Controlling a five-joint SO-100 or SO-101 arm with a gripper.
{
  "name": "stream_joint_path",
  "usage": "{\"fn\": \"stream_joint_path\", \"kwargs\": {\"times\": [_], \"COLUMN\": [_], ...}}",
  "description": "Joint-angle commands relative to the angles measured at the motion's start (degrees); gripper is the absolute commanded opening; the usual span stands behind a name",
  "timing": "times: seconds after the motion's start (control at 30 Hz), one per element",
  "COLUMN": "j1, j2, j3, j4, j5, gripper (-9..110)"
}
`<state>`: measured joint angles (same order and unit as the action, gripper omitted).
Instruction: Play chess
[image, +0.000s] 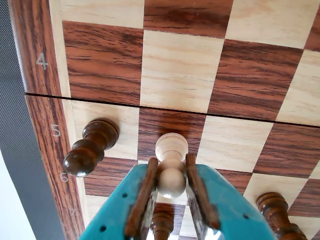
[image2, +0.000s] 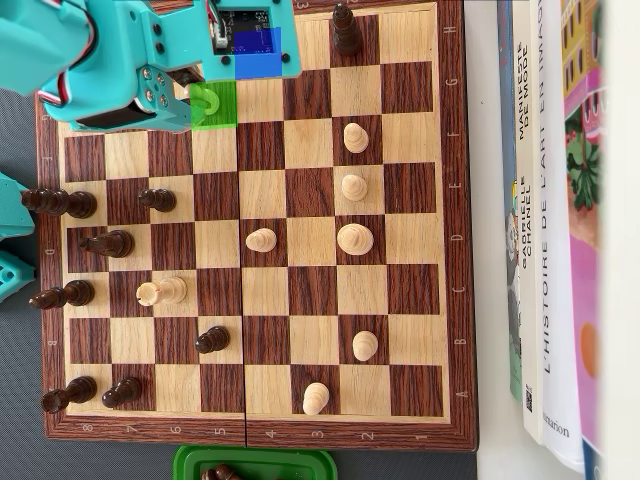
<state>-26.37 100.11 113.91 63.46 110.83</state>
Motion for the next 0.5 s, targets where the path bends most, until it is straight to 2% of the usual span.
{"fn": "stream_joint_path", "kwargs": {"times": [0.0,0.47], "j1": [0.2,0.1], "j2": [1.8,1.8], "j3": [-0.3,-0.4], "j4": [-0.7,-0.7], "j5": [0.4,0.4], "gripper": [9,12]}}
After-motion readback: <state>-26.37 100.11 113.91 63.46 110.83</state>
